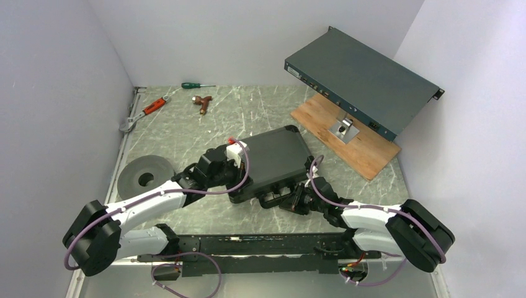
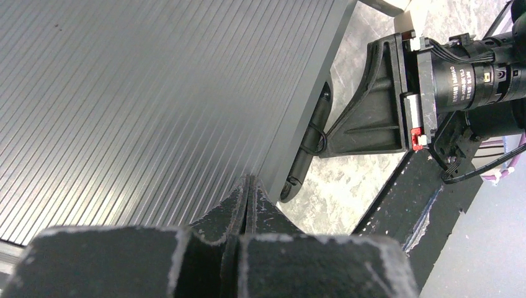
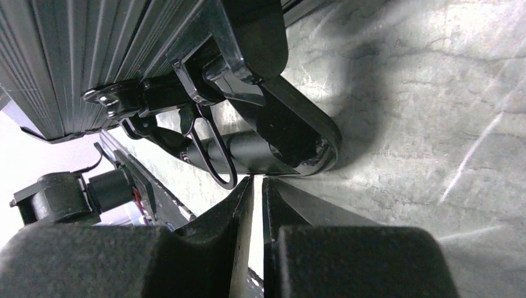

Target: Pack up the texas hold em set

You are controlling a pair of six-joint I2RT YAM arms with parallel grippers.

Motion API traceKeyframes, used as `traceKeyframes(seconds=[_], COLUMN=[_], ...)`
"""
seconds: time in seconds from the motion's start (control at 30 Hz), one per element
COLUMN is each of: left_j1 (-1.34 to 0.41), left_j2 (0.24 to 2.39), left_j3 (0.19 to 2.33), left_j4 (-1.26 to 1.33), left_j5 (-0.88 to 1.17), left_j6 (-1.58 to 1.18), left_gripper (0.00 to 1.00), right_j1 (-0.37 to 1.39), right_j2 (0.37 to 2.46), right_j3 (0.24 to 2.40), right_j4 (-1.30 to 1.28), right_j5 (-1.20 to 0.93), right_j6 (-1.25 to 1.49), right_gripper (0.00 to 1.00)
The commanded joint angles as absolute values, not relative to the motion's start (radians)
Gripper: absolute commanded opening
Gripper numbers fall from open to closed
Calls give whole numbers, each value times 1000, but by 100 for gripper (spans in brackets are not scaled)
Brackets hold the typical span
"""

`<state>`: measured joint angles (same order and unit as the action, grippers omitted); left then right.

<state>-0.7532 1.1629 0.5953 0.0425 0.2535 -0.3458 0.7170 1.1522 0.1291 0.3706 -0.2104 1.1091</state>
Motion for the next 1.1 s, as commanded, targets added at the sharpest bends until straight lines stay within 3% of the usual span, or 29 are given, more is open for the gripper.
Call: traceKeyframes(seconds=[0.0,0.53,1.07], left_j1=[-757,-757,-757], left_j2=[1169,1158,1141], left_j3=[539,528,520], left_j4=[-117,-112,-121], left_j5=[219,219,219], left_j6=[-339,-341,-348], left_gripper=[0,0,0], right_j1=[719,721,730], right_j2=[1153,1054,1211], right_j3=[190,194,268], right_j4=[439,373,482], right_j5=[-229,-185,-193], right_j6=[1109,1114,1096], right_gripper=[13,13,13])
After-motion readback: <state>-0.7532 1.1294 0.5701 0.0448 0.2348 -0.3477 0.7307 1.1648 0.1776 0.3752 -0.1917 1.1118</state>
